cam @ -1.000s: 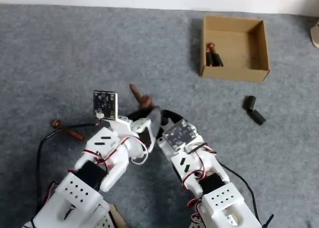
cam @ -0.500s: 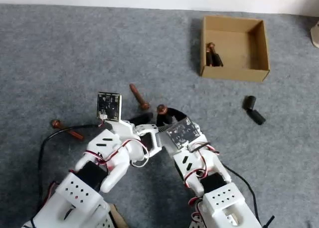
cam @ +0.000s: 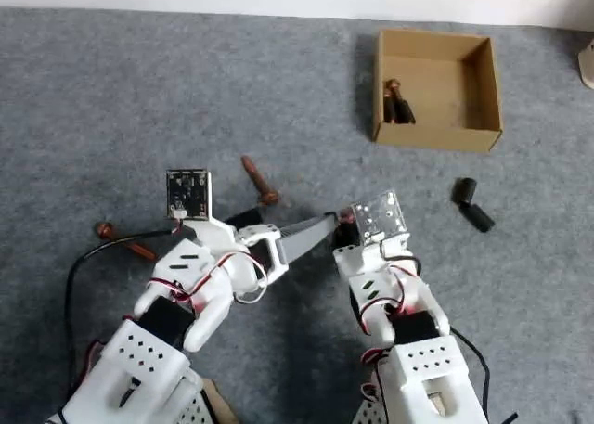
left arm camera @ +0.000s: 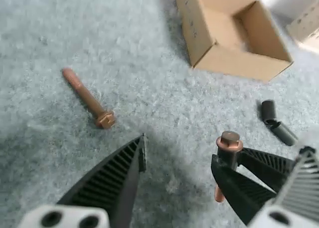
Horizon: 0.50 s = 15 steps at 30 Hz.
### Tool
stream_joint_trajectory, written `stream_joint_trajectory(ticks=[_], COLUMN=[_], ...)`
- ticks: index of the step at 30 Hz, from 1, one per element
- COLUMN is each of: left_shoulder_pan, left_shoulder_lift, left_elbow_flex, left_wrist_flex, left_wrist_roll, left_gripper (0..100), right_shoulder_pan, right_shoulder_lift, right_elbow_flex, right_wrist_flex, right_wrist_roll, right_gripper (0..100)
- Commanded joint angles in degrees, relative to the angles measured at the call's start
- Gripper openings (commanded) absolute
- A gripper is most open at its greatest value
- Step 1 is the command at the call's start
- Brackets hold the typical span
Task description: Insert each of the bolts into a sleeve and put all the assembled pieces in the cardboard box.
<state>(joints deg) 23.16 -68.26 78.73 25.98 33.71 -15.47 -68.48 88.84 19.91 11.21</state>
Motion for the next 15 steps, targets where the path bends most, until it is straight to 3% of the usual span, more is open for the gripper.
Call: stream_joint_trajectory(ticks=[1, 15], left_shoulder_pan=[-0.7, -0.7], left_shoulder_lift=[-0.7, -0.7], left_elbow_flex=[0.6, 1.6], left_wrist_flex=[-3.5, -5.2], left_wrist_roll=[0.4, 0.4], left_gripper=[42, 42], right_shoulder_pan=[1.4, 8.7], right_shoulder_lift=[-0.7, 1.9], right_elbow_flex=[-9.1, -20.5], right_wrist_flex=[2.4, 8.4], right_wrist_roll=[2.5, 14.2], right_gripper=[0.5, 0.5])
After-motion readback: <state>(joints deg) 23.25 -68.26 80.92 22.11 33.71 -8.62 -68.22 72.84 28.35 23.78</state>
